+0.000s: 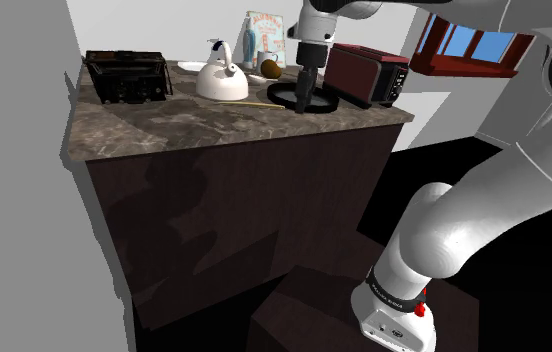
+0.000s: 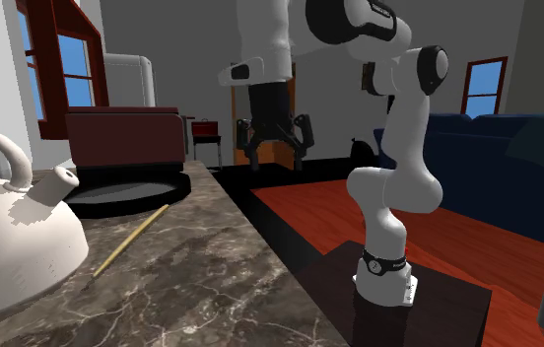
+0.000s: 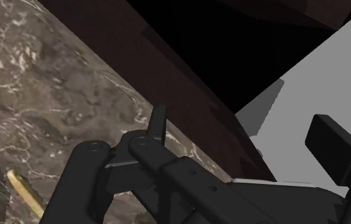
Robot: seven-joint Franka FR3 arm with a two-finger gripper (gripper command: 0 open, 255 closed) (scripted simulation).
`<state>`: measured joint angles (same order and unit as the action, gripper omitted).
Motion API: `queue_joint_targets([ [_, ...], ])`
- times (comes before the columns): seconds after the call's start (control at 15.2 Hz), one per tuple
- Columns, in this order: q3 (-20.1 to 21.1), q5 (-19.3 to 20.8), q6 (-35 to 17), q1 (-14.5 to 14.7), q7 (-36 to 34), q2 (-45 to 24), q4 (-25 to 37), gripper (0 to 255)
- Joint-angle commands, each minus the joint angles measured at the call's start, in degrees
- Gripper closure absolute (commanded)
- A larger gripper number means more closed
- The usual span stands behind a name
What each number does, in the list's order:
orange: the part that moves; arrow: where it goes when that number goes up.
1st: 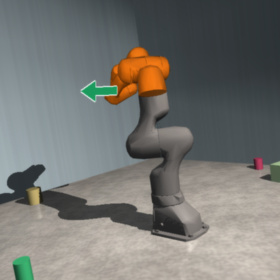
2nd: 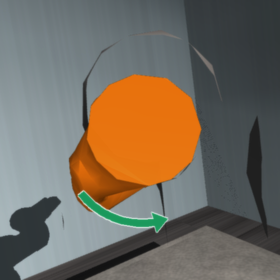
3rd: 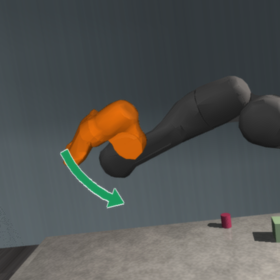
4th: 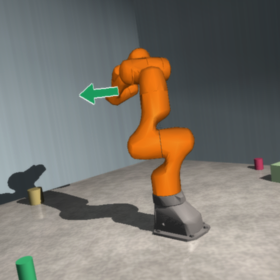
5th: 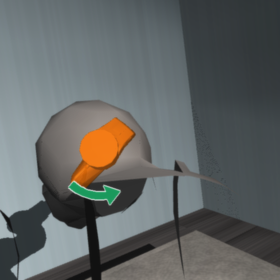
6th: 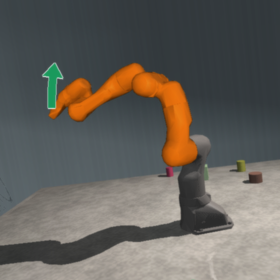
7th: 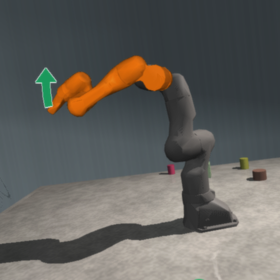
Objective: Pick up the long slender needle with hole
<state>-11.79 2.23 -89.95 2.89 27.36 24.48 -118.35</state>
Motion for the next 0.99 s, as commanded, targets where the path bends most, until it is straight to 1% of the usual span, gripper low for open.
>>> queue_joint_targets([
  [0.0,-1.1,0.5,-0.9,0.5,3.6,-4.7,3.7,0],
  [0.26,-3.1,0.8,-2.1,1.0,10.8,-13.6,11.3,0],
  [0.53,-4.3,0.3,-2.5,0.9,17.6,-22.9,20.3,0],
  [0.73,-4.7,-0.5,-2.0,0.4,22.5,-30.2,28.2,0],
  [0.92,-4.7,-1.4,-0.7,-0.5,27.1,-37.9,37.3,0],
])
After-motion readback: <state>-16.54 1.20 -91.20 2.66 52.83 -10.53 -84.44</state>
